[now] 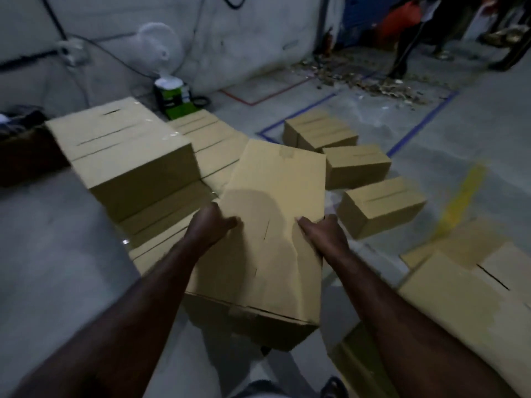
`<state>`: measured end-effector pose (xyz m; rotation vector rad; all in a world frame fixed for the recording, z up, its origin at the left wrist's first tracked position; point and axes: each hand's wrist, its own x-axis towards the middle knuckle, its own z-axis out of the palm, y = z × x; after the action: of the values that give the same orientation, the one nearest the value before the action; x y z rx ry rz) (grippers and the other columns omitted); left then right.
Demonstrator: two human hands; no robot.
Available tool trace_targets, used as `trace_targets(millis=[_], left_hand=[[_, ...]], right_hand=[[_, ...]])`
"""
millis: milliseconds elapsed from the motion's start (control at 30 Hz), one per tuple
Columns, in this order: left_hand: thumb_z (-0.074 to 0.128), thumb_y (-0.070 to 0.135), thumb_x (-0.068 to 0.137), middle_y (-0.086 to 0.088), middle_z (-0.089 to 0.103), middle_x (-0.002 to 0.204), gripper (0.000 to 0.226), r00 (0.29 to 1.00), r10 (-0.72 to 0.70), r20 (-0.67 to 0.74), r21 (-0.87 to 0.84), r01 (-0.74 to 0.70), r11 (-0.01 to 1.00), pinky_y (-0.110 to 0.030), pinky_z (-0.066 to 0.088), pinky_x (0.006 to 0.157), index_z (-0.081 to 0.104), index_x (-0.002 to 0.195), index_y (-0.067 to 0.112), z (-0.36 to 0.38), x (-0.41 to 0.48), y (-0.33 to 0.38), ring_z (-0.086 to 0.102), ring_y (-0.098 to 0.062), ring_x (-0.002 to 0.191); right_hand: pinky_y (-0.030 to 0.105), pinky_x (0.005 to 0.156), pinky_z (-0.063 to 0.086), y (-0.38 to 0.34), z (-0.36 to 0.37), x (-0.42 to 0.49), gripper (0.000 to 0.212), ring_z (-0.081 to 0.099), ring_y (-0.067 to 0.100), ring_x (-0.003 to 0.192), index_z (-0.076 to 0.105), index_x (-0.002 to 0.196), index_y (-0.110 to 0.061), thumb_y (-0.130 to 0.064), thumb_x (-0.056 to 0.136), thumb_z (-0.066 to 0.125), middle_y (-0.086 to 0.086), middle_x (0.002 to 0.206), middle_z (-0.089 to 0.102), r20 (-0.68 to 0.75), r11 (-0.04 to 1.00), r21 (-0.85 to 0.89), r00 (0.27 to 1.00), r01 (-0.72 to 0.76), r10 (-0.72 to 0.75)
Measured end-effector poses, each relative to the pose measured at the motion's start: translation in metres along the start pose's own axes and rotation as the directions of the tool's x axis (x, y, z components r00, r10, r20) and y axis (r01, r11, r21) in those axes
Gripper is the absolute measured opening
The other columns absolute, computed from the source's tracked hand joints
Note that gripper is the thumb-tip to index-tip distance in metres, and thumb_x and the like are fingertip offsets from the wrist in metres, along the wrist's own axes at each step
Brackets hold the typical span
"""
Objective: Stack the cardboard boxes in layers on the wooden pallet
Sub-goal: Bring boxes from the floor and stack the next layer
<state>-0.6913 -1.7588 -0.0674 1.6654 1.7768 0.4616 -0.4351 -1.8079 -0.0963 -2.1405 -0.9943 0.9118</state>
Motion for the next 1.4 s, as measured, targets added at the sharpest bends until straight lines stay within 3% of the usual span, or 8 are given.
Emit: trace_targets(millis=[133, 267, 433, 733, 900, 1133, 1300, 1400], left_hand=[[0.078, 0.043, 0.081, -0.007, 0.067, 0.094, 0.044, 0.997, -0.068, -0.046, -0.091, 0.064, 0.994, -0.035, 0.054, 0.065, 0.060, 0.104, 0.011, -0.069, 0.003, -0.055, 0.064, -0.023, 0.081], [0.078, 0.031, 0.086, -0.001, 0.059, 0.086, 0.029, 0.991, -0.105, -0.084, -0.155, 0.092, 0.984, -0.027, 0.041, 0.056, 0.056, 0.096, 0.014, -0.122, 0.007, -0.096, 0.052, -0.012, 0.070], [0.081, 0.033, 0.082, -0.011, 0.064, 0.103, 0.045, 0.986, -0.147, -0.075, -0.152, 0.135, 0.979, -0.038, 0.050, 0.070, 0.059, 0.109, 0.005, -0.166, 0.044, -0.136, 0.056, -0.022, 0.085], [0.082, 0.043, 0.076, -0.009, 0.068, 0.100, 0.045, 0.991, -0.133, 0.002, -0.044, 0.133, 0.990, -0.050, 0.056, 0.083, 0.065, 0.104, 0.012, -0.207, 0.197, -0.198, 0.063, -0.030, 0.093], [0.081, 0.041, 0.078, -0.011, 0.068, 0.099, 0.042, 0.981, -0.158, 0.115, 0.058, 0.152, 0.987, -0.048, 0.058, 0.082, 0.064, 0.101, 0.011, -0.221, 0.292, -0.222, 0.065, -0.032, 0.094], [0.078, 0.039, 0.083, -0.015, 0.057, 0.130, 0.067, 0.977, -0.096, 0.193, 0.254, 0.045, 0.966, -0.044, 0.052, 0.095, 0.052, 0.135, 0.007, -0.227, 0.406, -0.243, 0.058, -0.030, 0.114], [0.078, 0.039, 0.083, -0.011, 0.066, 0.113, 0.040, 0.959, -0.040, 0.282, 0.373, -0.071, 0.925, -0.033, 0.052, 0.080, 0.066, 0.107, 0.009, -0.223, 0.484, -0.284, 0.062, -0.026, 0.101], [0.082, 0.039, 0.078, -0.011, 0.064, 0.112, 0.043, 0.953, -0.023, 0.302, 0.370, -0.095, 0.924, -0.036, 0.054, 0.080, 0.065, 0.106, 0.012, -0.219, 0.520, -0.316, 0.063, -0.028, 0.098]], right_hand=[[0.040, 0.094, 0.049, -0.053, 0.066, -0.023, 0.087, 0.058, 0.037, 0.120, 0.042, 0.139, -0.005, -0.063, 0.079, 0.066, 0.017, 0.135, 0.058, 0.006, 1.000, -0.029, 1.000, -0.001, 0.001], [0.041, 0.092, 0.051, -0.099, 0.120, -0.034, 0.085, 0.059, 0.037, 0.116, 0.044, 0.131, -0.005, -0.066, 0.077, 0.067, 0.017, 0.130, 0.060, 0.066, 0.998, -0.043, 0.997, 0.039, -0.036], [0.041, 0.088, 0.052, -0.139, 0.175, -0.026, 0.085, 0.061, 0.037, 0.111, 0.045, 0.128, -0.006, -0.069, 0.075, 0.068, 0.016, 0.125, 0.062, 0.086, 0.997, -0.062, 0.995, 0.046, -0.041], [0.041, 0.081, 0.056, -0.191, 0.284, 0.062, 0.077, 0.058, 0.030, 0.090, 0.043, 0.126, -0.008, -0.060, 0.077, 0.070, 0.008, 0.109, 0.059, 0.123, 0.998, 0.001, 0.991, -0.055, 0.055], [0.034, 0.071, 0.047, -0.220, 0.339, 0.108, 0.076, 0.055, 0.029, 0.089, 0.040, 0.131, -0.005, -0.057, 0.083, 0.069, 0.015, 0.123, 0.060, 0.114, 0.986, -0.029, 0.979, -0.165, 0.167], [0.047, 0.084, 0.058, -0.244, 0.411, 0.151, 0.088, 0.063, 0.036, 0.107, 0.041, 0.136, -0.009, -0.066, 0.076, 0.071, 0.014, 0.129, 0.060, 0.065, 0.955, 0.034, 0.954, -0.294, 0.292], [0.046, 0.083, 0.057, -0.255, 0.481, 0.180, 0.075, 0.065, 0.038, 0.106, 0.043, 0.127, -0.007, -0.057, 0.081, 0.073, 0.018, 0.126, 0.063, 0.004, 0.915, 0.042, 0.915, -0.402, 0.403], [0.047, 0.082, 0.058, -0.258, 0.522, 0.186, 0.075, 0.065, 0.038, 0.105, 0.043, 0.126, -0.007, -0.058, 0.080, 0.072, 0.018, 0.123, 0.065, -0.011, 0.890, 0.059, 0.891, -0.452, 0.453]])
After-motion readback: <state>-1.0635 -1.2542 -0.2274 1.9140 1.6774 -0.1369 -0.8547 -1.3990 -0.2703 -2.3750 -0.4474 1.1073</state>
